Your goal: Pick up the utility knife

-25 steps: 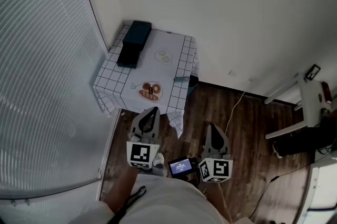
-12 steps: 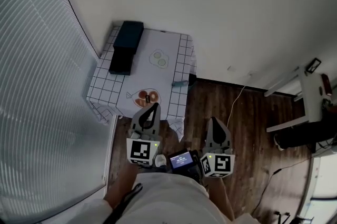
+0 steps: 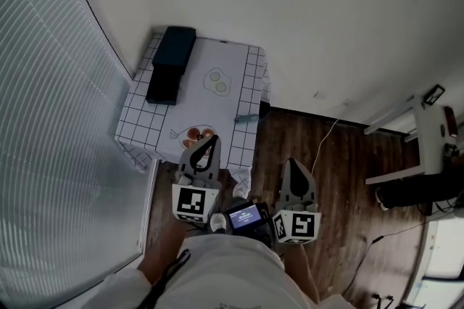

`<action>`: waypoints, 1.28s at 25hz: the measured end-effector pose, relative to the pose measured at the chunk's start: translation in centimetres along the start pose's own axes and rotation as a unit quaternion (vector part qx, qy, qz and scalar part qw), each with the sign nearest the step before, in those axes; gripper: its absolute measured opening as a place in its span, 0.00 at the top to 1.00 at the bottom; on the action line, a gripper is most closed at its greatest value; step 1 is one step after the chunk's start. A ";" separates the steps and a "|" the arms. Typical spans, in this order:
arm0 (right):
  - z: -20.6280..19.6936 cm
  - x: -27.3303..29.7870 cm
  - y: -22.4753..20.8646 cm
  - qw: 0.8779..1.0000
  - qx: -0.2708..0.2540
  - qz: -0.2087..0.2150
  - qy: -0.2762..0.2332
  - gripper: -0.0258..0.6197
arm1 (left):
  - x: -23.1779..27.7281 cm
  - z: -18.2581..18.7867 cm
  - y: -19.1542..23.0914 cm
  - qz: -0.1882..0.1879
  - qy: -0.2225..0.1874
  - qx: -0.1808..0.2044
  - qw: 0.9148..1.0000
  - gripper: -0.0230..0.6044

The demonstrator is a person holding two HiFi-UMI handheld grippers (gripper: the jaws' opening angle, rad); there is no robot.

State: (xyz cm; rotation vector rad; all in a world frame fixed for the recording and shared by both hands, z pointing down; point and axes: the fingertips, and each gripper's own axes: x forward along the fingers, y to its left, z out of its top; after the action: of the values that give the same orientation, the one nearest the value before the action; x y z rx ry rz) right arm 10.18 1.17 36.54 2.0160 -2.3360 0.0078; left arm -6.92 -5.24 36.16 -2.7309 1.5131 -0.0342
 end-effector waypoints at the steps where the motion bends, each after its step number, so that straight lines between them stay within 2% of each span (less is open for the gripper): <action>1: 0.0 0.5 -0.3 1.000 -0.004 0.000 -0.003 0.95 | 0.6 -0.2 -0.1 -0.003 0.002 0.004 1.000 0.96; 8: -0.9 5.2 -2.9 1.000 0.004 0.005 0.004 0.95 | 5.1 -1.2 0.5 -0.001 0.016 0.007 1.000 0.96; 12: -1.5 7.8 -4.3 0.999 0.024 0.017 0.016 0.95 | 7.7 -1.6 1.3 0.008 0.024 0.004 1.000 0.96; 17: -1.8 11.0 -5.4 0.999 0.018 0.038 0.025 0.95 | 10.7 -1.8 2.2 0.025 0.034 -0.005 0.999 0.96; 20: -2.2 12.6 -6.2 0.998 0.016 0.049 0.027 0.95 | 12.2 -2.1 2.7 0.034 0.038 0.004 0.999 0.96; 28: -4.4 16.5 -6.5 0.995 0.016 0.087 0.037 0.95 | 13.4 -2.5 4.4 0.068 0.053 0.014 0.996 0.96; 32: -4.4 17.5 -6.3 0.994 0.014 0.096 0.045 0.95 | 13.9 -2.8 4.8 0.073 0.059 0.011 0.996 0.96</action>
State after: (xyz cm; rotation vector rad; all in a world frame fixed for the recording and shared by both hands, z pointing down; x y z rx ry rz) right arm 14.06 -16.85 41.53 1.7547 -2.4742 0.1375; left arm -3.66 -19.55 38.92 -2.6365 1.7271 -0.2105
